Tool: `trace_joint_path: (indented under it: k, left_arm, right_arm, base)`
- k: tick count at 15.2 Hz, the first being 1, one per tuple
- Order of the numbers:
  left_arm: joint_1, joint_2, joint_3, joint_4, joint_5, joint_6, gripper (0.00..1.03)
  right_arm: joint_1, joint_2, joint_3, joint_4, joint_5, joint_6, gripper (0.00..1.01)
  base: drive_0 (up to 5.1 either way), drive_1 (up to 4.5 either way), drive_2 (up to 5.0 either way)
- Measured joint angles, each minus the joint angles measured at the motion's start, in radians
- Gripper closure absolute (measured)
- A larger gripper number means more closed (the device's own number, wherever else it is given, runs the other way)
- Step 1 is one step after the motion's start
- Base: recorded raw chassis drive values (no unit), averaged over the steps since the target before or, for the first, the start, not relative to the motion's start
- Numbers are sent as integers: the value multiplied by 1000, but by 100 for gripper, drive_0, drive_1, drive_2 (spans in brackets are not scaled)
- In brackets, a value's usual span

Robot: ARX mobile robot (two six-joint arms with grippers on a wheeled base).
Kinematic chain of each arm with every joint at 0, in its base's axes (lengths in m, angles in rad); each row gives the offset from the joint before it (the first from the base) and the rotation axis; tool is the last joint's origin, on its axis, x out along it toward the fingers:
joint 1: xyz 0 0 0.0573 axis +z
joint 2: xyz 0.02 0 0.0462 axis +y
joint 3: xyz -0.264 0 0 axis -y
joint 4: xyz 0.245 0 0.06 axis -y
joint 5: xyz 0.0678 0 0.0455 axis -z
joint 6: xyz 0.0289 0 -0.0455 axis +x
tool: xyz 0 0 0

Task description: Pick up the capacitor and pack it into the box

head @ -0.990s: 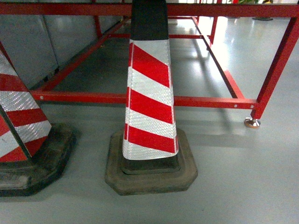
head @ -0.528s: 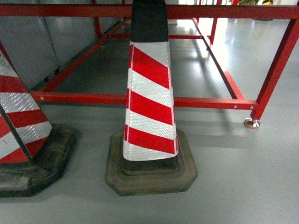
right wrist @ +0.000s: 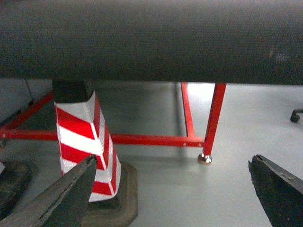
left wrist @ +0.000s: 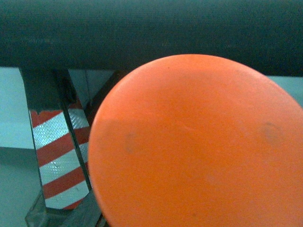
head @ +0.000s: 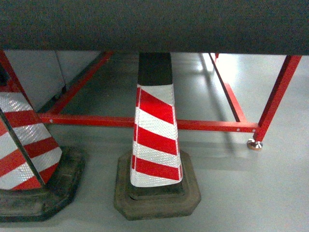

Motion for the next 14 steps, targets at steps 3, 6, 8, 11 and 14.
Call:
trace_joint_path:
  k: [3, 6, 8, 11, 14]
  left_arm:
    - [0, 0, 0, 1, 0, 0, 58]
    - [0, 0, 0, 1, -1, 0, 58]
    - [0, 0, 0, 1, 0, 0, 58]
    - [0, 0, 0, 0, 0, 0, 58]
    - [0, 0, 0, 0, 0, 0, 58]
  right_arm:
    - [0, 0, 0, 0, 2, 2, 3]
    - [0, 0, 0, -2, 0, 2, 3]
    - [0, 0, 0, 0, 1, 2, 3]
    - [0, 0, 0, -1, 1, 2, 3]
    - [0, 0, 0, 0, 1, 2, 3]
  base:
    - [0, 0, 0]
    - [0, 0, 0]
    - [0, 0, 0]
    - [0, 0, 0]
    - [0, 0, 0]
